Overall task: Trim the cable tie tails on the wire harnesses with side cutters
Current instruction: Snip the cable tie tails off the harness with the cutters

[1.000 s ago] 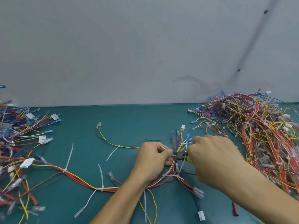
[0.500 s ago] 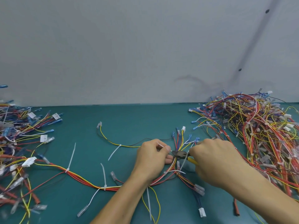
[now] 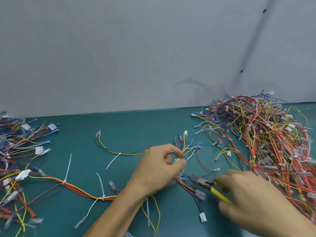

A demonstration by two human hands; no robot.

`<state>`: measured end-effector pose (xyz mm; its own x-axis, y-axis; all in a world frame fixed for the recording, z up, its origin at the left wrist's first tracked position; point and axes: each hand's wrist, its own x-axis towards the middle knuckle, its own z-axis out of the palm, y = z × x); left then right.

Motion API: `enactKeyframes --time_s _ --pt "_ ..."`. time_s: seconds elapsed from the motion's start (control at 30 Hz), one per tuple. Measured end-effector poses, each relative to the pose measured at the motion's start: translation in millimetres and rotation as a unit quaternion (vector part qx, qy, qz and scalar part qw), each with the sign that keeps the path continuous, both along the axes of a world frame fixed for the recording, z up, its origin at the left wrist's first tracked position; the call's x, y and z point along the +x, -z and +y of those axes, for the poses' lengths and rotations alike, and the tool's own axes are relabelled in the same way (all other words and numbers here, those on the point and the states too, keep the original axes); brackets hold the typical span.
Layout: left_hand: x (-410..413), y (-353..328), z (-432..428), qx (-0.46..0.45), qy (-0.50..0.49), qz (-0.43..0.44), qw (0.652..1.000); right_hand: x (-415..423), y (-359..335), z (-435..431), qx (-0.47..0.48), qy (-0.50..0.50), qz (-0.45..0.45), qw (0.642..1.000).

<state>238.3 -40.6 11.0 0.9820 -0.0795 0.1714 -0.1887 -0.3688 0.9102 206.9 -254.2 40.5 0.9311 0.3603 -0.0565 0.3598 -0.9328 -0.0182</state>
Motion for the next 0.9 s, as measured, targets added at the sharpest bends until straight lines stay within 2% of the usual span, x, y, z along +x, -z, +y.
enactKeyframes --time_s 0.13,0.2,0.47,0.9 --pt "-1 9 -6 0.158 0.041 -0.016 0.987 -8 8 9 -0.006 -0.002 0.018 1.000" --pt "0 13 -3 0.185 0.039 -0.017 0.982 -8 10 13 -0.001 0.000 0.017 1.000" --pt "8 18 8 0.142 0.053 0.034 0.988 -9 8 20 -0.008 0.012 -0.017 1.000" --pt "11 21 10 0.141 0.059 0.033 0.988 -4 4 28 -0.037 0.018 -0.013 0.999"
